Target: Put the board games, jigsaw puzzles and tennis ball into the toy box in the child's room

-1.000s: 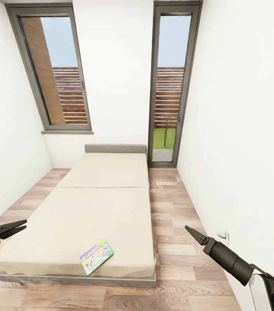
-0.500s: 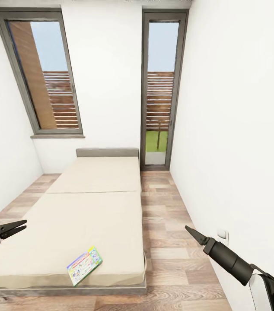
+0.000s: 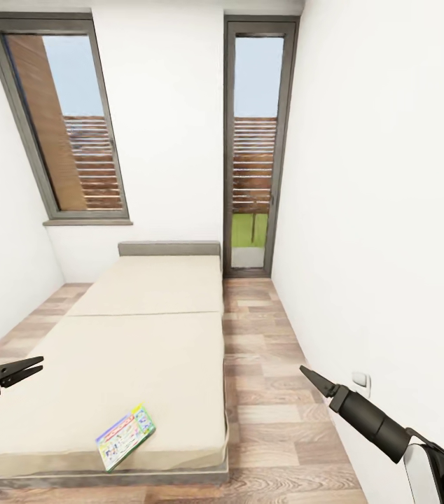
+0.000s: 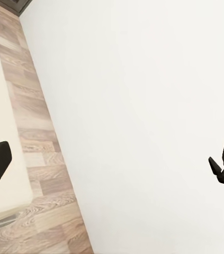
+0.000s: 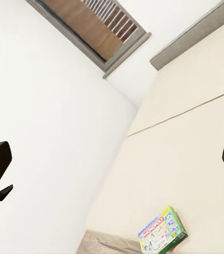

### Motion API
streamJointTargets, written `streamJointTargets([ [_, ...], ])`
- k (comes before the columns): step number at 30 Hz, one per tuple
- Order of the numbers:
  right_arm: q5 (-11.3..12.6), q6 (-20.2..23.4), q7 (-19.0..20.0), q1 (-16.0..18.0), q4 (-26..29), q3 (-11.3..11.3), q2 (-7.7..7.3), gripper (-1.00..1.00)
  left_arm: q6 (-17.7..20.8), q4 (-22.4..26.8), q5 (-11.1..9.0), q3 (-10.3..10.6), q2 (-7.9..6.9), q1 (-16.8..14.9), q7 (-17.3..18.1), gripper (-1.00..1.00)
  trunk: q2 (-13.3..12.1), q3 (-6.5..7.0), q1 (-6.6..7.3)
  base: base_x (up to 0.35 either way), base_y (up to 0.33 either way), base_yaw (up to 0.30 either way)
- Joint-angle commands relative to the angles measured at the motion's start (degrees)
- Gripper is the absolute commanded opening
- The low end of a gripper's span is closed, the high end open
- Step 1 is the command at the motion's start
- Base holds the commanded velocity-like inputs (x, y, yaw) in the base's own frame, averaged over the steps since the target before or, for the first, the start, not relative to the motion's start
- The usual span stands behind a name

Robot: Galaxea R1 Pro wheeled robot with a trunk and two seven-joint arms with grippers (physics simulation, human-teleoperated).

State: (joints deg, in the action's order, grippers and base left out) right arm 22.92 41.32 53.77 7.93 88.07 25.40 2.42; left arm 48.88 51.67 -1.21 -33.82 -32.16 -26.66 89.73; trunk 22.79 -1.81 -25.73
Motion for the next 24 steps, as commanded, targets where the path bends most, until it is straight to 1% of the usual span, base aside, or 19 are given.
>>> streamJointTargets([
  [1,0.16,0.34,0.12,0.07,0.00,0.10,0.04,1.00,0.61,0.01,0.09,-0.02,-0.01,-0.05,0.27,1.00,0.13,-0.13,-0.05,0.095,-0.180,-0.003],
  [4,0.18,0.34,0.11,0.07,-0.03,0.09,0.04,1.00,0.61,0.01,0.13,-0.02,-0.01,-0.05,0.27,1.00,0.13,-0.13,-0.05,0.065,-0.118,-0.002],
  [10,0.15,0.34,0.11,0.07,-0.01,0.09,0.04,1.00,0.61,0.01,0.16,-0.02,-0.01,-0.05,0.27,1.00,0.13,-0.13,-0.05,0.025,-0.039,-0.001],
  [24,0.11,0.34,0.10,0.07,-0.03,0.09,0.04,1.00,0.61,0.01,0.17,-0.02,-0.01,-0.05,0.27,1.00,0.13,-0.13,-0.05,0.103,0.083,0.000],
])
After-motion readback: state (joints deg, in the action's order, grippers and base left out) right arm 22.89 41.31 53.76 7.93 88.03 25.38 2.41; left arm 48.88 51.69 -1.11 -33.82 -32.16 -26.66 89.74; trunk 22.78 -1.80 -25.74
